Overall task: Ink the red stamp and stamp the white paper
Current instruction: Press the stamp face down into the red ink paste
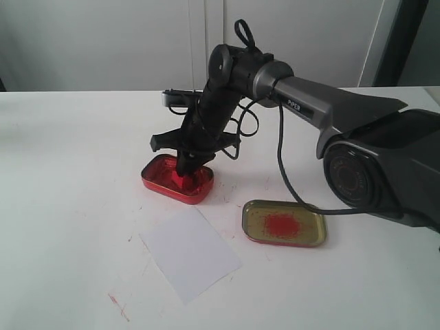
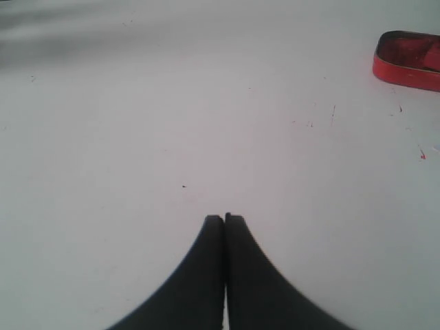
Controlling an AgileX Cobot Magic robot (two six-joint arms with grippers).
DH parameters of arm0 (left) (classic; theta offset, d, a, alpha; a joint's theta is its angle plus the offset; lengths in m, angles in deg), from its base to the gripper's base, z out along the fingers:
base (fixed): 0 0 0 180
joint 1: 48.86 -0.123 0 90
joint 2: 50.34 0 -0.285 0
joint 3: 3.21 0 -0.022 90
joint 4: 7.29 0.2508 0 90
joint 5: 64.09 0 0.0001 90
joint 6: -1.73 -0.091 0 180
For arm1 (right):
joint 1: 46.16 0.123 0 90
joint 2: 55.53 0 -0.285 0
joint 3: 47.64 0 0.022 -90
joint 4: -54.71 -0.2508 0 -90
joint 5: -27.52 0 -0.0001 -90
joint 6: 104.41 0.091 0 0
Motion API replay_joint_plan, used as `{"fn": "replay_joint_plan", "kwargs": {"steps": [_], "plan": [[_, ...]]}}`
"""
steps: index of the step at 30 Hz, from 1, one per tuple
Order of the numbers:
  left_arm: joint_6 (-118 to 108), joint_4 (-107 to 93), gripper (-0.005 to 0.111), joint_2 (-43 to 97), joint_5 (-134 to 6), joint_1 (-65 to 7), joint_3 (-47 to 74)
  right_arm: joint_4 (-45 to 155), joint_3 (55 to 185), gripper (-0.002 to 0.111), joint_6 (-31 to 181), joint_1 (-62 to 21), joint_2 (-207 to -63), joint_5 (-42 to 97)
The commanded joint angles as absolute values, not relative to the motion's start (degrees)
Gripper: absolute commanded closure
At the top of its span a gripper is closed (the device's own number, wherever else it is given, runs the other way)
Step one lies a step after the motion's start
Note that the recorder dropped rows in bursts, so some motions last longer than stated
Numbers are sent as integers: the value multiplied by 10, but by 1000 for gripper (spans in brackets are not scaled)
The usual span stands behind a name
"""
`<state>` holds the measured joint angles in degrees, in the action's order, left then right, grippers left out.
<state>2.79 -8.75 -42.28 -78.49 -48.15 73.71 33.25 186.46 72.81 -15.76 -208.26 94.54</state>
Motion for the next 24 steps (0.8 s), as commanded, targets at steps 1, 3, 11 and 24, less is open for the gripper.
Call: {"fn": "replay_joint_plan", "kwargs": {"steps": [1,3,11,24], "plan": [[27,-87,107,-426,-782,-482,740,322,1864,108,728,-160,-2083,957],[27,-87,107,-426,-782,-482,740,321,1865,108,728,-160,-2083,957],[27,-87,107,-426,-782,-482,740,322,1865,108,728,-160,-2062,929],[27,-87,107,-426,-782,-482,740,324,1865,108,724,-160,-2026,934]]}}
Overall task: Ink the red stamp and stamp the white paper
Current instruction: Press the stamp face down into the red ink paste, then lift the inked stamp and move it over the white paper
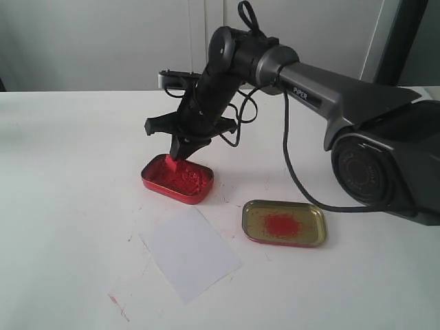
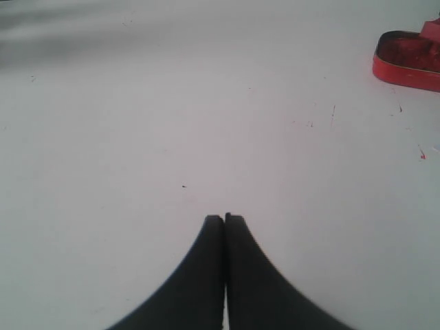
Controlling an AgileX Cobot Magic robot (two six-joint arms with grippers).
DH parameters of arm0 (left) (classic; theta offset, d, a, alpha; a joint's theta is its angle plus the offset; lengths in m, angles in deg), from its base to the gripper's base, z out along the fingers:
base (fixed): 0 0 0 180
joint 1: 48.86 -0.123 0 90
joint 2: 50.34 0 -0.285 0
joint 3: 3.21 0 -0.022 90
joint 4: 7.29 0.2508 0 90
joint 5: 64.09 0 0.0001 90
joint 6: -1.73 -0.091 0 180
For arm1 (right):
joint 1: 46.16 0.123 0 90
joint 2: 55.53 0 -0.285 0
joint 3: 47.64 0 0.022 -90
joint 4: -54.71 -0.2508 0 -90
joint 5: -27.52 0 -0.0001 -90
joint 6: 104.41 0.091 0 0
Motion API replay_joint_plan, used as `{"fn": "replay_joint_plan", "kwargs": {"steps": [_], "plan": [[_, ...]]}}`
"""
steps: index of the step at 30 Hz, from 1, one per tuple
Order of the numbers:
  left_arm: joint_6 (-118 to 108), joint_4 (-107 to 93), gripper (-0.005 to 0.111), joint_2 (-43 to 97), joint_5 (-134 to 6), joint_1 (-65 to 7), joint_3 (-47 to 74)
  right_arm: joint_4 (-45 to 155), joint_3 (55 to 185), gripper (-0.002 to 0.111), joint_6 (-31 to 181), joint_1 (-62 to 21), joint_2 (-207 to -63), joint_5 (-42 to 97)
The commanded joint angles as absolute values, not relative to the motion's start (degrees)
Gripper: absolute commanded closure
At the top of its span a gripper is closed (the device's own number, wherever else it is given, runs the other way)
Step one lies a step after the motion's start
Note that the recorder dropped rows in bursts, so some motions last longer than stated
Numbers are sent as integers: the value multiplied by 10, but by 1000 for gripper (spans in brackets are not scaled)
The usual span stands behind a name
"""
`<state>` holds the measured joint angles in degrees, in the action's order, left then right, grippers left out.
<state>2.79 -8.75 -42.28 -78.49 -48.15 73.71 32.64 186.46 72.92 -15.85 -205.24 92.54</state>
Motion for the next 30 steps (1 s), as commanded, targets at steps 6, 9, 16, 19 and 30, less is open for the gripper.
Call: {"fn": "replay_joint_plan", "kwargs": {"steps": [6,9,16,19,30], "plan": [[27,-87,107,-426,-782,-482,740,338,1865,108,720,-151,-2004,964],[27,-87,107,-426,-782,-482,740,353,1863,108,718,-138,-1999,975],[27,-87,107,-426,-782,-482,740,416,1863,108,718,-92,-1996,975],[27,-87,107,-426,-782,-482,740,434,1863,108,718,-69,-1988,975],[27,-87,107,-426,-782,-482,740,485,1761,108,725,-36,-1929,940]]}}
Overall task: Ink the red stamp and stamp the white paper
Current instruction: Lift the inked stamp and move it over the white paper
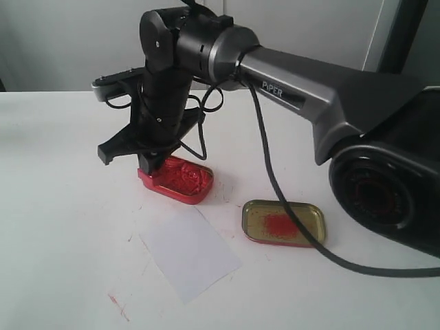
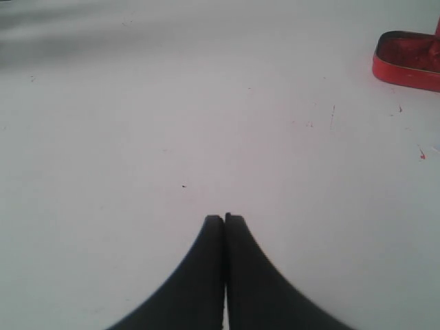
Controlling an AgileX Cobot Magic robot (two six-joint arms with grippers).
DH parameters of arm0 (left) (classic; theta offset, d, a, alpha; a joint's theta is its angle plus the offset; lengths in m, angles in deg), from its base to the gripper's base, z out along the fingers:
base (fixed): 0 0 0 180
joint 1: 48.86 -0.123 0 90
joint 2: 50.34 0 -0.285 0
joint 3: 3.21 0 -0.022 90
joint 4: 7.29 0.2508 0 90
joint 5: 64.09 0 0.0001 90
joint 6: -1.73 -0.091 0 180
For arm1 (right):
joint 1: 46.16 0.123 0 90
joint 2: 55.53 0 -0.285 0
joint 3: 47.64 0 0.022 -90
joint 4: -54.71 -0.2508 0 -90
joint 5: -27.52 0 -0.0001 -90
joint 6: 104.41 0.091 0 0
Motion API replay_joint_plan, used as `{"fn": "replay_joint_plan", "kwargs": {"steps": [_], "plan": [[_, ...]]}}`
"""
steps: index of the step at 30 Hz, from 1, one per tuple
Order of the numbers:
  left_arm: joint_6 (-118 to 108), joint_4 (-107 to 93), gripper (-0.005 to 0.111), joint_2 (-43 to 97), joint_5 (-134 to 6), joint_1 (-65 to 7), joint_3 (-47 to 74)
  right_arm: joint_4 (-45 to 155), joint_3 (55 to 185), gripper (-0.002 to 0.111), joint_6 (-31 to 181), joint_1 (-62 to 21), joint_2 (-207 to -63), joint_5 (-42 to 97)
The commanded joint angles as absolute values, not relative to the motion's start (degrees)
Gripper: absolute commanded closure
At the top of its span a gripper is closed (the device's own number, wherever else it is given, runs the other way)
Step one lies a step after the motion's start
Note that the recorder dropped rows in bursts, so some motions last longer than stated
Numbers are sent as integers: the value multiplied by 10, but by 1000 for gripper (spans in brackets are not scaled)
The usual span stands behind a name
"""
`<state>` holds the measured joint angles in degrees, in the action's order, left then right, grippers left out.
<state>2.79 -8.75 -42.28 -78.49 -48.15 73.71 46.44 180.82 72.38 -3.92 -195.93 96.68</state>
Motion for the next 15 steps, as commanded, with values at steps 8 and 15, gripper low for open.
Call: {"fn": "replay_joint_plan", "kwargs": {"steps": [8,15], "plan": [[27,-87,107,-426,-782,-482,740,506,1565,108,728,-32,-1818,830],[27,-87,107,-426,-782,-482,740,507,1363,108,717,-17,-1732,688]]}}
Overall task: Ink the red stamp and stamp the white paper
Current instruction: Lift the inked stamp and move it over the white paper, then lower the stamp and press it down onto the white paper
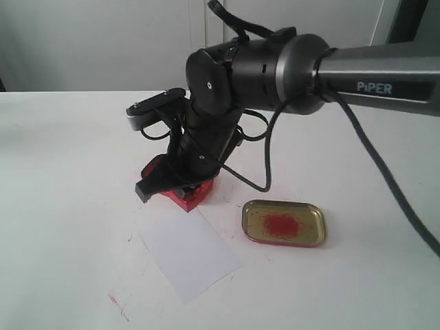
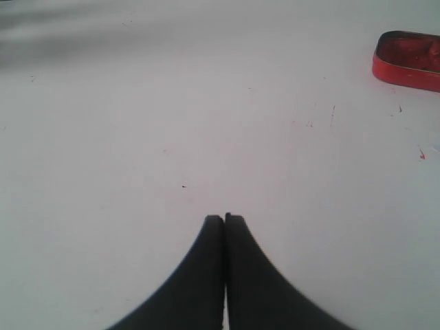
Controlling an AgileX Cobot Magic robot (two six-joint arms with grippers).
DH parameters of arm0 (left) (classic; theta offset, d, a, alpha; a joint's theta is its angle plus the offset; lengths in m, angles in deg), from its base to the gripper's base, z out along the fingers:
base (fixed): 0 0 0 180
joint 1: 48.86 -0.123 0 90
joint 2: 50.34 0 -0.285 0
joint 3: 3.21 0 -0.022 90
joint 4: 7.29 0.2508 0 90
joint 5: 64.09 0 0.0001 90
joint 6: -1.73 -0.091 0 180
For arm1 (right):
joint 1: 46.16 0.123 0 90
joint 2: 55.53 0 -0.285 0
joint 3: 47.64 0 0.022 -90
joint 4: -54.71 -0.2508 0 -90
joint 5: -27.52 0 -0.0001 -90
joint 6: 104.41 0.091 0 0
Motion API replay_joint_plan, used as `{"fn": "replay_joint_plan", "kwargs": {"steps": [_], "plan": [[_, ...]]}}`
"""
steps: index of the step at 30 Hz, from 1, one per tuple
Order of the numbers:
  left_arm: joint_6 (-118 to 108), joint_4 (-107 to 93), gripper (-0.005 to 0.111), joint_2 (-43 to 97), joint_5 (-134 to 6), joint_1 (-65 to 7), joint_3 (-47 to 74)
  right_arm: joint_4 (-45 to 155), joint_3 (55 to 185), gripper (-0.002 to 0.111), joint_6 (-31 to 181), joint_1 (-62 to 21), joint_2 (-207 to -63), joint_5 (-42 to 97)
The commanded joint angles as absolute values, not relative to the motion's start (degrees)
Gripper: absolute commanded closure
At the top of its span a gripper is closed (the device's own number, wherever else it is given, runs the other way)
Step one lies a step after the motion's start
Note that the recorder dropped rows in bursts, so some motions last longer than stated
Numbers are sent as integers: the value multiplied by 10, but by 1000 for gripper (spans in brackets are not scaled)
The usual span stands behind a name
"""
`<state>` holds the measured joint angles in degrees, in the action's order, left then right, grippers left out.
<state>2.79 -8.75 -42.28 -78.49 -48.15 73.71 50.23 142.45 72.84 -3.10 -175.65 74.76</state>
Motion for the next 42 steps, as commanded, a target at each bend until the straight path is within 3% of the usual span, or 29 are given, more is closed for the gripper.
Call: {"fn": "replay_joint_plan", "kwargs": {"steps": [1,8,42], "plan": [[27,-87,107,-426,-782,-482,740,507,1338,108,716,-9,-1727,651],[27,-87,107,-426,-782,-482,740,507,1276,108,730,7,-1724,580],[27,-87,107,-426,-782,-482,740,514,1256,108,743,7,-1753,548]]}}
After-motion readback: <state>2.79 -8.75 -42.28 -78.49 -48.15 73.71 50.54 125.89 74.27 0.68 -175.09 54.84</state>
